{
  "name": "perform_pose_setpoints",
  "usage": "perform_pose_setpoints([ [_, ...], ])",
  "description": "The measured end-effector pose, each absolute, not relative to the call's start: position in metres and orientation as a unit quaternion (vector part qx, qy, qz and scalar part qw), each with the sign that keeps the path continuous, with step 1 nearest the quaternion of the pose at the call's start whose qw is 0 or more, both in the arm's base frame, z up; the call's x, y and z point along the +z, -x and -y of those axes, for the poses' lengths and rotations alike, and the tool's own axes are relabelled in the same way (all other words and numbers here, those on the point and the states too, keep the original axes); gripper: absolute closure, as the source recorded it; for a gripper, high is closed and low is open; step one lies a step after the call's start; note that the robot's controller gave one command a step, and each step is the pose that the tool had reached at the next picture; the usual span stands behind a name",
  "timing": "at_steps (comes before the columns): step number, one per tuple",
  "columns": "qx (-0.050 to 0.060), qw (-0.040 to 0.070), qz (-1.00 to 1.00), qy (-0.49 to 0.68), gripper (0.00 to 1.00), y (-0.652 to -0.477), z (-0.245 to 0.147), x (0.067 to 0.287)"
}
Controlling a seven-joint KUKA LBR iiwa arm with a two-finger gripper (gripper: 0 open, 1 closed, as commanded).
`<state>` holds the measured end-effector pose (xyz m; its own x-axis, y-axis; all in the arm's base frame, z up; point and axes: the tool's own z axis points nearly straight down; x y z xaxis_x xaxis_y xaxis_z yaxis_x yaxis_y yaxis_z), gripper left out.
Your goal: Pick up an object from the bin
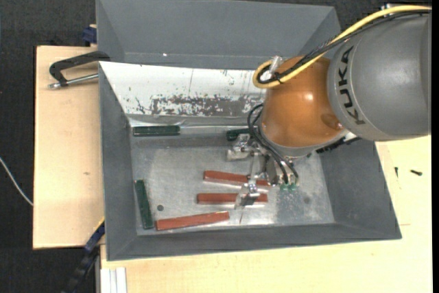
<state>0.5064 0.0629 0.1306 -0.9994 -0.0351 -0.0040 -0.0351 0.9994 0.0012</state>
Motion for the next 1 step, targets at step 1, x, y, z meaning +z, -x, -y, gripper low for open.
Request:
perform_pose_setpoints([
  [1, 0.000, -0.003, -1.000, 0.010, 0.00, -0.5060, -0.0527, 0.0973],
])
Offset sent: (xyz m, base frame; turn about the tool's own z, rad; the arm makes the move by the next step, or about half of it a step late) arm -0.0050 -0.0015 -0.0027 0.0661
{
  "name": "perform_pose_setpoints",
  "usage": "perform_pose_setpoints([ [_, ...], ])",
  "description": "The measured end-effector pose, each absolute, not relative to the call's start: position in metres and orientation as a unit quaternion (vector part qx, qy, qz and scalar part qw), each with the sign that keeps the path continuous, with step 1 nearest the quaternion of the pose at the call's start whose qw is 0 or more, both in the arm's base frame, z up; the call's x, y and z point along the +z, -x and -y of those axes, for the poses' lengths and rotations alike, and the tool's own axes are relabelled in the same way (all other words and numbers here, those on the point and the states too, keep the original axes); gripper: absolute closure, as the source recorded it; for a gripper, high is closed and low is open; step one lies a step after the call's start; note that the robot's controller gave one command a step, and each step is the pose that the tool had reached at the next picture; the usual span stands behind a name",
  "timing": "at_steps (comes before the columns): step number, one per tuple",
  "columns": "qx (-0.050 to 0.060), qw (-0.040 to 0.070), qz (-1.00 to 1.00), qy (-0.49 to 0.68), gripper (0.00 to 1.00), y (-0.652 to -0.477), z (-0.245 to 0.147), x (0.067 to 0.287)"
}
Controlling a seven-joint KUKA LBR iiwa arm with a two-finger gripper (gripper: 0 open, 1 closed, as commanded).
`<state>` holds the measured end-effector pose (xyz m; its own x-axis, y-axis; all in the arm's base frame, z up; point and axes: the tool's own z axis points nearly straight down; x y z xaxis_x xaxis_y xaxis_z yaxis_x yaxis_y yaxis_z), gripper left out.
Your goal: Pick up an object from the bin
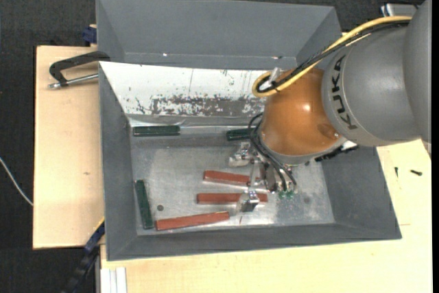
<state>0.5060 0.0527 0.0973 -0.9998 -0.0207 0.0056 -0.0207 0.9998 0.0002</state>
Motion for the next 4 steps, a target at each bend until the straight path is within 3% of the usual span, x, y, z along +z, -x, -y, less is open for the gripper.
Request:
perform_pose_setpoints([
  [1, -0.001, -0.004, 1.000, 0.015, 0.00, -0.503, -0.062, 0.130],
  [2, -0.001, -0.002, 0.998, 0.055, 0.00, -0.503, -0.054, 0.073],
  [3, -0.001, -0.001, 0.996, 0.092, 1.00, -0.504, -0.061, 0.076],
  [4, -0.001, -0.001, 0.996, 0.092, 1.00, -0.504, -0.061, 0.076],
])
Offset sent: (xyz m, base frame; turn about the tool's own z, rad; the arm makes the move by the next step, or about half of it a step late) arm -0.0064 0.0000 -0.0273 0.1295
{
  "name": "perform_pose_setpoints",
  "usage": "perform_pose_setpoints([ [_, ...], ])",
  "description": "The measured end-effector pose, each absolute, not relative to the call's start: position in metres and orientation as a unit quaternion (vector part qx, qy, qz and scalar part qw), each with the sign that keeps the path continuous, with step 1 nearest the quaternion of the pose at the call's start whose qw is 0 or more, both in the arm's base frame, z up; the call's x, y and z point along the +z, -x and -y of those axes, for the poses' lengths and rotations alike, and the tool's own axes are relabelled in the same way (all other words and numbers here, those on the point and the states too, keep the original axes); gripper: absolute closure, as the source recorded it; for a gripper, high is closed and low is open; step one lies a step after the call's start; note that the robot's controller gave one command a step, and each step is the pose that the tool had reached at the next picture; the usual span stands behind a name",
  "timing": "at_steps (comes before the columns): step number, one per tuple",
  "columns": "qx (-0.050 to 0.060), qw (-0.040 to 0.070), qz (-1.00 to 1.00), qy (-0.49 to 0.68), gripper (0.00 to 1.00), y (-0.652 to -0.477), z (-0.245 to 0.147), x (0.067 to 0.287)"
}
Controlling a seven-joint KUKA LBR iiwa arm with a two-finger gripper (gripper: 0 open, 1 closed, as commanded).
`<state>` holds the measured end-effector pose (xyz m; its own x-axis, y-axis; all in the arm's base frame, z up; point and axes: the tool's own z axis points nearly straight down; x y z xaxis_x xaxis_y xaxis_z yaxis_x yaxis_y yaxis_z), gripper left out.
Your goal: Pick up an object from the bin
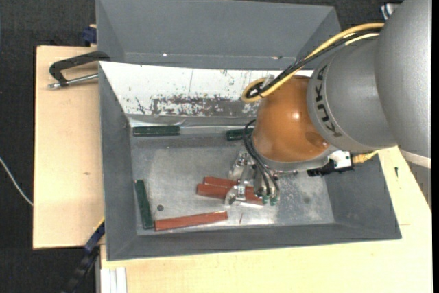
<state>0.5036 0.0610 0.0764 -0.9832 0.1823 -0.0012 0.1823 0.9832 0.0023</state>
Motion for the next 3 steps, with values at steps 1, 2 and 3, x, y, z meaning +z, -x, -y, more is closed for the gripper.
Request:
perform_pose_setpoints([
  [1, 0.001, 0.001, -0.996, -0.092, 1.00, -0.504, -0.061, 0.076],
  [2, 0.001, 0.000, -0.996, -0.092, 1.00, -0.503, -0.061, 0.079],
  [3, 0.001, 0.001, -0.996, -0.092, 1.00, -0.502, -0.061, 0.089],
])
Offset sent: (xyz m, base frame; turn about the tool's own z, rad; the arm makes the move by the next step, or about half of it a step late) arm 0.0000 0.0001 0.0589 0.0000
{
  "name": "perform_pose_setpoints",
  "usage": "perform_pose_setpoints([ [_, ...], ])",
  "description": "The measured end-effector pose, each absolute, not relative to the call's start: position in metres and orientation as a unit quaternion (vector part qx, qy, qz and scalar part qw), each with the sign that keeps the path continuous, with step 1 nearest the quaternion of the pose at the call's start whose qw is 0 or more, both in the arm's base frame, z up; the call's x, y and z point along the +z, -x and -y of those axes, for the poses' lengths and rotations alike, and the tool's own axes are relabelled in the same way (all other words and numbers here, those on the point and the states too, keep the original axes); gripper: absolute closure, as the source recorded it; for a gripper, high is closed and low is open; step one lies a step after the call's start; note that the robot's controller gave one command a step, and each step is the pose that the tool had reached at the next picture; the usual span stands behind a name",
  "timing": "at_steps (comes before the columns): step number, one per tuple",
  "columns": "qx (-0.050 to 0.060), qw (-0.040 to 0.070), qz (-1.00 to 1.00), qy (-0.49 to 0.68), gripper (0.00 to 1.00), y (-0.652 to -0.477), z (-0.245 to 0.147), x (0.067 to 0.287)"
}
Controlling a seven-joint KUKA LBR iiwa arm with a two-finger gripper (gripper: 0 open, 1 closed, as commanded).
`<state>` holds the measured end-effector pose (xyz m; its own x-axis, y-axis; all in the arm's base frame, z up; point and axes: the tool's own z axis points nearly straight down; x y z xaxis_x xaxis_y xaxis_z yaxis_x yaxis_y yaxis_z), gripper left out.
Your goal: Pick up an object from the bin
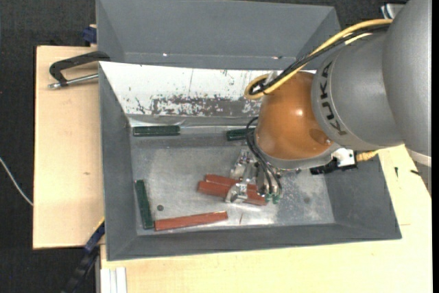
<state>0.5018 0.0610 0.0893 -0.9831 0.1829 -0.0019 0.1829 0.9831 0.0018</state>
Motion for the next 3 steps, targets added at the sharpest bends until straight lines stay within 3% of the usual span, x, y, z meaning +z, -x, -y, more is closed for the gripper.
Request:
perform_pose_setpoints([
  [1, 0.000, -0.001, -0.996, -0.092, 1.00, -0.501, -0.061, 0.105],
  [3, 0.001, 0.004, -0.996, -0.092, 1.00, -0.503, -0.061, 0.138],
])
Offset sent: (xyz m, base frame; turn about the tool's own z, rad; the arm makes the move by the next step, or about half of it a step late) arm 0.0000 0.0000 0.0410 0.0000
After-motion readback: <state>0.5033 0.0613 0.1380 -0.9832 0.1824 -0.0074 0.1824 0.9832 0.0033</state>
